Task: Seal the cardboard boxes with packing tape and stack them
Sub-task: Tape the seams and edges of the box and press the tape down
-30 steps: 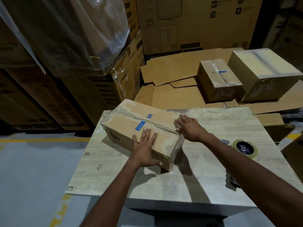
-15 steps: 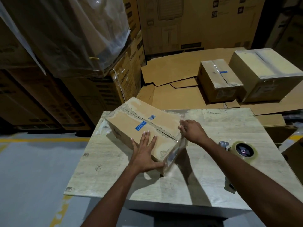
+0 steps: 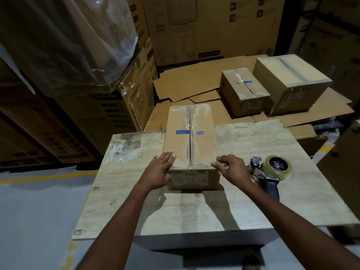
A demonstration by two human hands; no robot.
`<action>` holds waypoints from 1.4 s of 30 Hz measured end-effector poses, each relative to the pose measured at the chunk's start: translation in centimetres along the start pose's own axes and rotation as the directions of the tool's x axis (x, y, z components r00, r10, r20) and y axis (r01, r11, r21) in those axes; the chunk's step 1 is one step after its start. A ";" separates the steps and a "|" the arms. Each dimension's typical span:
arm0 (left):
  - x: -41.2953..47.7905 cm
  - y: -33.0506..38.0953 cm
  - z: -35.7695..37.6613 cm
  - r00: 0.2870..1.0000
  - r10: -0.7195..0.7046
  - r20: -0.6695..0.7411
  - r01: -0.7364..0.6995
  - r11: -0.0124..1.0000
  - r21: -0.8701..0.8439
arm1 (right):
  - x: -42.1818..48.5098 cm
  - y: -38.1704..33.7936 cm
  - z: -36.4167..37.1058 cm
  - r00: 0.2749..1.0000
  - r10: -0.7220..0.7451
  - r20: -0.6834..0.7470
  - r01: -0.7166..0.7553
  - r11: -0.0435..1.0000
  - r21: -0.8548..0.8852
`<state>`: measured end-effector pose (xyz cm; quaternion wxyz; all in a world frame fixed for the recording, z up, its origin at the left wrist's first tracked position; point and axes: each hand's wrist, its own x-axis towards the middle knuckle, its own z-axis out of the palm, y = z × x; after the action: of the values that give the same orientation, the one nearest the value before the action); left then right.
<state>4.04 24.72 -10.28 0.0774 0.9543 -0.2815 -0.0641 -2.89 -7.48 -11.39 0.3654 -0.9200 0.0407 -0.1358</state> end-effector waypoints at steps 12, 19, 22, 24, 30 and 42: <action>0.6 1.3 -0.3 0.982 -0.188 -0.009 0.189 0.979 0.075 | -0.2 1.9 -0.6 0.974 -0.114 0.198 0.086 0.986 0.142; 1.5 6.0 0.2 0.969 -0.188 -0.162 0.177 0.981 -0.078 | -1.2 6.6 -2.2 0.994 0.105 -0.030 -0.099 0.986 0.136; 3.0 8.9 0.3 0.964 -0.202 -0.171 0.175 0.972 -0.160 | -2.2 9.4 -3.2 0.959 0.250 -0.133 -0.221 0.955 0.200; 4.2 11.1 0.4 0.968 -0.202 -0.151 0.172 0.966 -0.193 | -3.1 11.1 -4.1 0.915 0.338 -0.222 -0.284 0.928 0.243; 7.4 15.2 2.0 0.973 -0.221 -0.057 0.212 0.968 -0.137 | -4.9 15.7 -6.8 0.670 0.685 -0.287 -0.587 0.725 0.361; 8.2 17.3 3.1 0.934 -0.329 -0.138 0.311 0.941 -0.133 | -6.6 20.8 -6.8 0.356 0.805 0.475 -0.781 -0.023 0.625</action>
<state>1.18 5.52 -10.82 0.1400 0.9837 -0.1114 -0.0153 -10.65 -25.96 -22.32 0.7327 -0.4587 0.4961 0.0820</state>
